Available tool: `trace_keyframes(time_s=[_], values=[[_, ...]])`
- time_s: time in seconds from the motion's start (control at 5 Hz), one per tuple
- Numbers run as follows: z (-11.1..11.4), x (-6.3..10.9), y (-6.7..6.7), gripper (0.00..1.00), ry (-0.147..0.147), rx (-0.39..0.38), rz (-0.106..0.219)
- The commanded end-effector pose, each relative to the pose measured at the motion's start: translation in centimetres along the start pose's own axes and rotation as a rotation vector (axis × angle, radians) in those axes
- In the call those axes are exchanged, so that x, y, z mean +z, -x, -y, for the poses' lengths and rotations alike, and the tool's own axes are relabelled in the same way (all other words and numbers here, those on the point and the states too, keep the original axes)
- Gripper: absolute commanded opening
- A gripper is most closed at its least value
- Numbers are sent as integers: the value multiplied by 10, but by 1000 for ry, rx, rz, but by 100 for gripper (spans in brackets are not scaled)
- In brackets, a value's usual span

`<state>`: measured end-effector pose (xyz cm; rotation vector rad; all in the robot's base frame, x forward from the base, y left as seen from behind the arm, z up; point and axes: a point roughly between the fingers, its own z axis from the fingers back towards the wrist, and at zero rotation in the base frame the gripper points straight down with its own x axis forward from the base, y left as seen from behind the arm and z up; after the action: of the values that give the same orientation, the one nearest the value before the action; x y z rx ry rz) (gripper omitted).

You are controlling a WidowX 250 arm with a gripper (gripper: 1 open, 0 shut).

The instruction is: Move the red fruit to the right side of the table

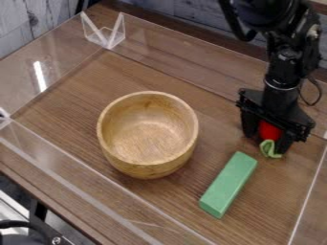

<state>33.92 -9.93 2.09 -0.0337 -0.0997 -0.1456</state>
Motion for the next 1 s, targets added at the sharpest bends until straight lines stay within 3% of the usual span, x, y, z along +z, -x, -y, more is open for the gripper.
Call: trace_keyframes(time_s=[0.0, 0.2, 0.4, 0.6, 0.8], values=[[8, 11, -13, 0, 5, 25, 57], [13, 9, -16, 100, 2, 39, 67], [11, 8, -14, 0, 3, 38, 71], [10, 16, -19, 100, 0, 72, 54], [9, 27, -24, 100, -1, 109, 48]])
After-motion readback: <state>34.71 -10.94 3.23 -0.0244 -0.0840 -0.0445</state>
